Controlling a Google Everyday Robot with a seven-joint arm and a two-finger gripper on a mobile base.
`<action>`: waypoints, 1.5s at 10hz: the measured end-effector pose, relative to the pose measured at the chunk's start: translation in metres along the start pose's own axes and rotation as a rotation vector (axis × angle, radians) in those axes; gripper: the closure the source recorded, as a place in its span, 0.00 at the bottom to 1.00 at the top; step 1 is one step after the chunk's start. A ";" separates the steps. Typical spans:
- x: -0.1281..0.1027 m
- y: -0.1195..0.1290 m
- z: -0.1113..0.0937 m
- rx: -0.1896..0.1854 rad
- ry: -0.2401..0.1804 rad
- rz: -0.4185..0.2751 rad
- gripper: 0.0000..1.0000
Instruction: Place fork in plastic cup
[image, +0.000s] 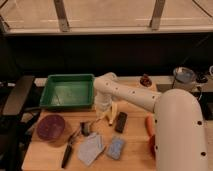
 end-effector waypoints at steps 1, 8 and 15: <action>-0.003 0.001 -0.003 -0.004 0.035 -0.021 1.00; -0.025 -0.022 -0.087 0.092 0.144 -0.119 1.00; 0.026 -0.039 -0.176 0.147 0.156 -0.086 1.00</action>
